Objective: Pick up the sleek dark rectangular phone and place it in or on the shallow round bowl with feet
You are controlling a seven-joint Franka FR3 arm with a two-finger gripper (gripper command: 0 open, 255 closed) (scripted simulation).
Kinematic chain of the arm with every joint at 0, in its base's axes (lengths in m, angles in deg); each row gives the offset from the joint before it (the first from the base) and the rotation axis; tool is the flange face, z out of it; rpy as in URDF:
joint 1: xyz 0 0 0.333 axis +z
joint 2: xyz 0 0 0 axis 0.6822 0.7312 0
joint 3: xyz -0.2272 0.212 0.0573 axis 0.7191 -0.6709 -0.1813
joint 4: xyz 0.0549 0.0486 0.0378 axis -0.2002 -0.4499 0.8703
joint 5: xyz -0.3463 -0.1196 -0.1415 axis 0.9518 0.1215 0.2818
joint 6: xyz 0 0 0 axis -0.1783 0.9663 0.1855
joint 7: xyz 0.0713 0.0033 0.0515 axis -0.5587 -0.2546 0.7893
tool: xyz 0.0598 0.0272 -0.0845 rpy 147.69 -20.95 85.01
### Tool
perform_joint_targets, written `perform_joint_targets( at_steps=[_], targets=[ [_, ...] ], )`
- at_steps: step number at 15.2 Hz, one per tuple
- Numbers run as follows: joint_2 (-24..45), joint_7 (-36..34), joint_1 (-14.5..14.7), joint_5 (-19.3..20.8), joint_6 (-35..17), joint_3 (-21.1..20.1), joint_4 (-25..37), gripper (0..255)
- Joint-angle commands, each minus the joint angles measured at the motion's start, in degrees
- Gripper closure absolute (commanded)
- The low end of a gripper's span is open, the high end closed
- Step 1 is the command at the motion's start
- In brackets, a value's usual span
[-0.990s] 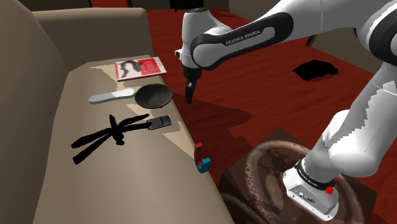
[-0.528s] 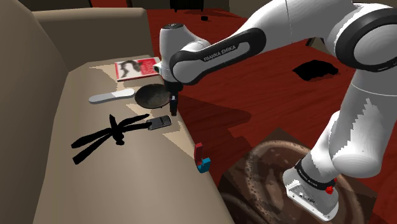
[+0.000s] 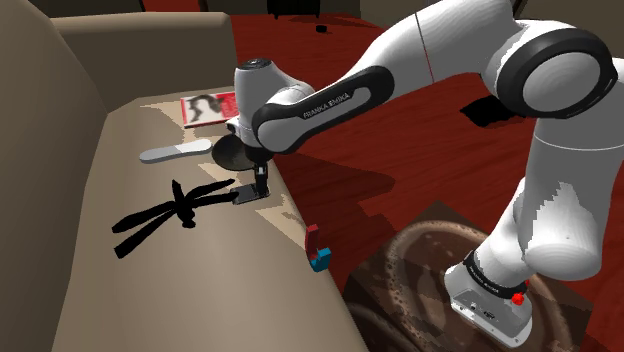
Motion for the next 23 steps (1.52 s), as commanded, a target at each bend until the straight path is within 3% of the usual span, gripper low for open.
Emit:
perform_joint_targets(
  at_steps=[1, 10, 11, 23],
  targets=[
    [0.9, -0.2, 0.1, 0.2, -1.3, 0.1, -0.4, 0],
    [1.5, -0.3, 0.2, 0.4, -2.2, 0.1, -0.8, 0],
    [1.5, -0.3, 0.2, 0.4, -2.2, 0.1, -0.8, 255],
    [0.4, -0.1, 0.1, 0.1, -0.3, 0.0, 0.0, 255]
  ],
)
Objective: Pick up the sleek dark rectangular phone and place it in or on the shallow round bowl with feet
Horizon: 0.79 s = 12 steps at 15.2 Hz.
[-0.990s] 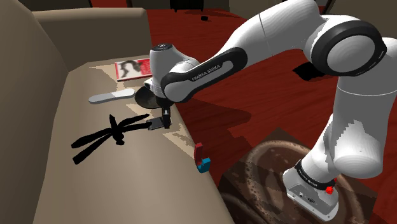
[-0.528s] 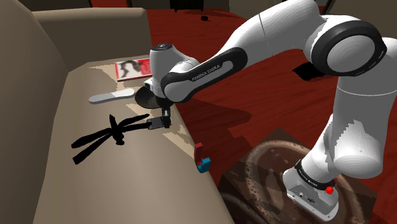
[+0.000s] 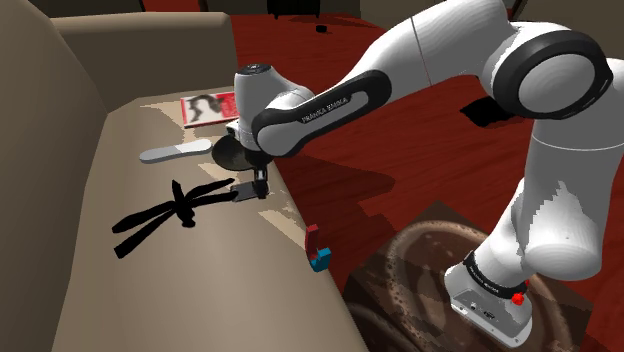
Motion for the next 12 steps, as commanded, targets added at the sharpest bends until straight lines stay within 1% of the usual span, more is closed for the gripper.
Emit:
perform_joint_targets(
  at_steps=[1, 12],
  targets=[
    [-0.7, 0.2, -0.1, -0.2, 1.3, -0.1, 0.6, 255],
    [-4.0, 0.7, -0.3, -1.1, 8.5, -0.5, 4.7, 255]
  ],
)
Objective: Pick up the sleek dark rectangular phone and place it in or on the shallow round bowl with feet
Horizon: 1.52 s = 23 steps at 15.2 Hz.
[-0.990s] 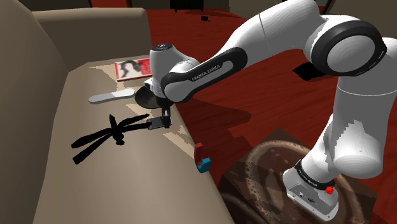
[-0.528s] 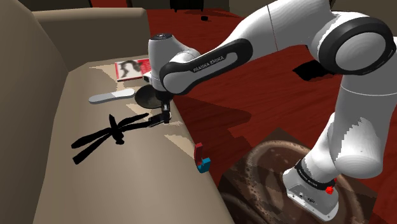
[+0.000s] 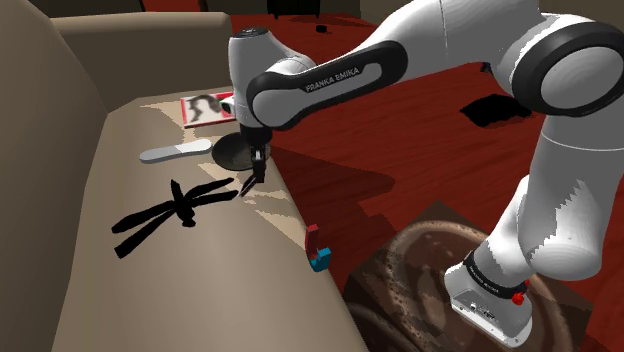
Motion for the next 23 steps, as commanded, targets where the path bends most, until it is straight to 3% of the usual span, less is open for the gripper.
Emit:
perform_joint_targets(
  at_steps=[1, 13, 19, 23],
  targets=[
    [-0.6, 0.2, -0.1, -0.2, 1.3, 0.0, 0.7, 255],
    [-2.5, 0.5, -0.1, -0.7, 9.4, -0.3, 7.0, 255],
    [7.9, 5.4, -2.4, 0.3, 15.1, 1.7, 22.9, 255],
    [17.6, 8.6, -3.3, 1.0, 21.3, 2.9, 38.8, 255]
  ],
)
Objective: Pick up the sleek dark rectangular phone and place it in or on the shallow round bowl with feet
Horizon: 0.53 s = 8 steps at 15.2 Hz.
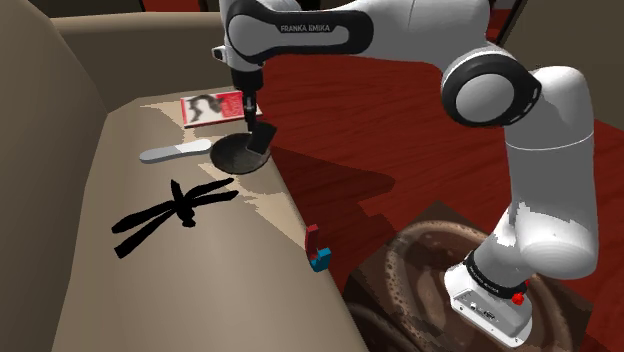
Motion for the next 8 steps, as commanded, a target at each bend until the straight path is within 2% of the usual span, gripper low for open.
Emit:
perform_joint_targets(
  at_steps=[1, 2, 8],
  targets=[
    [6.4, 1.6, -0.2, 0.5, 4.1, 0.6, 10.5, 255],
    [12.2, 2.8, -0.1, 0.8, 8.4, 1.0, 20.7, 255],
    [9.6, 2.6, -0.8, 0.6, 1.8, 0.9, 11.4, 255]
  ],
)
